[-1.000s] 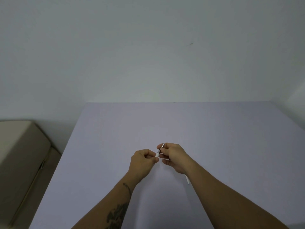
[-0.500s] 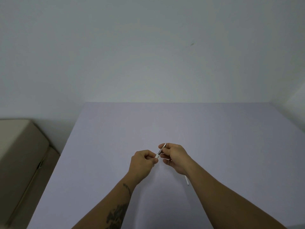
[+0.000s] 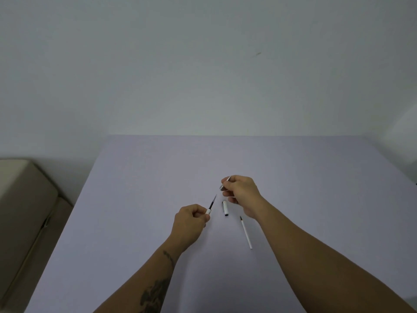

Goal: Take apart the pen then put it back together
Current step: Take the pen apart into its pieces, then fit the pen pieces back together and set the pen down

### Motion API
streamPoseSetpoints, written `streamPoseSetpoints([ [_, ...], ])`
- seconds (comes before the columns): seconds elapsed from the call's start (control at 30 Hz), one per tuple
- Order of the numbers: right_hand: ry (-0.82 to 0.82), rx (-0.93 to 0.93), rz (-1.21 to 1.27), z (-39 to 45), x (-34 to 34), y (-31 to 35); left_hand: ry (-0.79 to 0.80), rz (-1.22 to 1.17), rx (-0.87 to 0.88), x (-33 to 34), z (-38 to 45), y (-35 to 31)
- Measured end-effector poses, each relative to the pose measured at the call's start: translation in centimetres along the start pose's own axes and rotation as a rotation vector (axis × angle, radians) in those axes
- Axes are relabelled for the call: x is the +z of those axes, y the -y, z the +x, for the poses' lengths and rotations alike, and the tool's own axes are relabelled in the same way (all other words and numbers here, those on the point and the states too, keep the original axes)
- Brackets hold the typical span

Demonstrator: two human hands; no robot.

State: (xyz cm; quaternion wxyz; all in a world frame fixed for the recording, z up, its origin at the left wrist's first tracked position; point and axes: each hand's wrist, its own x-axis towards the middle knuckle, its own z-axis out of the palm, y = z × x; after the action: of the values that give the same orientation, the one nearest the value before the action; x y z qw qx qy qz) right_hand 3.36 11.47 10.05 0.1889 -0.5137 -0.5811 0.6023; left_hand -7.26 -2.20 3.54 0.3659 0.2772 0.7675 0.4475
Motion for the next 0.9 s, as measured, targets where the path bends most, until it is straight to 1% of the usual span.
streamPoseSetpoints([
  [0.07,-0.033,0.015,0.003,1.0,-1.0,0.2,-0.004,-0.002,-0.024,0.4,0.4,0.1],
  [0.13,-0.04,0.03,-0.047,1.9,-2.0,-0.1,-0.013,-0.003,-0.04,0.9,0.9,0.2],
  [0.3,-0.017,0.021,-0.428,4.5,-3.4,-3.7,-0.012,0.035,-0.065,2.1,1.9,0.4],
  [0.43,0.038,0.035,-0.616,6.5,-3.3,-6.4,-0.008,0.088,-0.11,3.0,2.7,0.6],
  [0.6,0.095,0.017,-0.756,8.3,-2.3,-8.3,-0.005,0.133,-0.158,4.0,3.5,1.1],
  [0.7,0.103,0.004,-0.817,8.9,-1.8,-9.0,-0.01,0.148,-0.177,4.5,3.5,1.4],
  [0.8,0.101,0.002,-0.825,9.1,-1.6,-9.2,-0.013,0.139,-0.194,4.8,3.3,1.6],
  [0.9,0.114,0.028,-0.767,9.1,-2.1,-9.0,-0.006,0.127,-0.203,5.0,3.1,1.6],
])
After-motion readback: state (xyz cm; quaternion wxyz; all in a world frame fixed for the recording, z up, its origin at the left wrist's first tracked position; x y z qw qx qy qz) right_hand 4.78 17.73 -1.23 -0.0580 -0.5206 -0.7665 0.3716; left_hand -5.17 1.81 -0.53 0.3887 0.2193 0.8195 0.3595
